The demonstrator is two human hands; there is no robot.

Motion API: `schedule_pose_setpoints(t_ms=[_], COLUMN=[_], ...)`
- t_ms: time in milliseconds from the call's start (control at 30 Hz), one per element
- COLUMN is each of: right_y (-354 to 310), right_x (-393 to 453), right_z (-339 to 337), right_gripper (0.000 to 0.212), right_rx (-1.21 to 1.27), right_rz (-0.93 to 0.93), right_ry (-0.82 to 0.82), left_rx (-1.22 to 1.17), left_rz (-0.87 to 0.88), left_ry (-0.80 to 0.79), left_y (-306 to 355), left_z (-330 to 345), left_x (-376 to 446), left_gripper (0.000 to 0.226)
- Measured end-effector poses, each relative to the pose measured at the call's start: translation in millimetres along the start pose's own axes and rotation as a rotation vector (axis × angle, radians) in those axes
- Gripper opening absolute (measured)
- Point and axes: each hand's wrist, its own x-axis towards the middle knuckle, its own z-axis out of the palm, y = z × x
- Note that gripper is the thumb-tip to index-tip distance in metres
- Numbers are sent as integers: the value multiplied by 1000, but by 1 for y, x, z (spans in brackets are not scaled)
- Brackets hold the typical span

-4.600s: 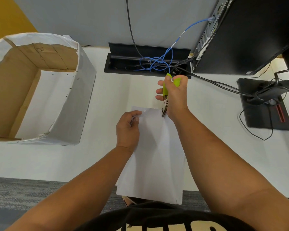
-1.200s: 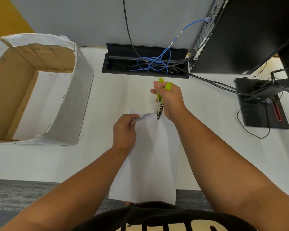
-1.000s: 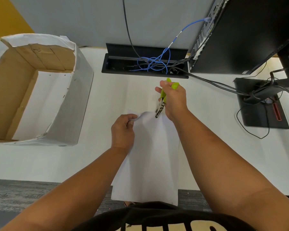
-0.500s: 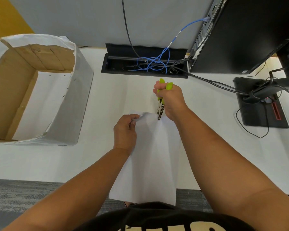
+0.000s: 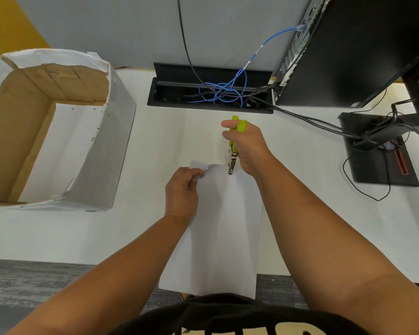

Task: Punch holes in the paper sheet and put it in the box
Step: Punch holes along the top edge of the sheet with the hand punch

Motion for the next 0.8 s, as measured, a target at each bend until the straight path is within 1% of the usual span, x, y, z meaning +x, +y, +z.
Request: schedule_pose_setpoints(t_ms=[133,200,367,500,633,800], right_y=[-3,-3,-4,-6,-5,-6], right_x=[-5,-8,-11,-10,-10,-13], right_z=[-5,-7,-6,-7,-7,-7], right_gripper=[28,27,23,31,36,44], right_rx=[-128,-136,-124,-125,-107,-165], right_rz=[124,148,118,90,87,110], right_ry=[-100,-128,-103,-85,-56,-92], left_rx=[21,37,34,72,91,107], left_rz=[-34,-56,-98,-70,-86,-43], left_ry=[25,22,-11,-48,-64,-60], left_y=[-4,-6,-3,-5,-3,-4], left_z=[-2,-3,-2,-2,-3,-5], left_x=[2,2,1,0,-1,0], left_gripper=[29,28,22,26,28,31])
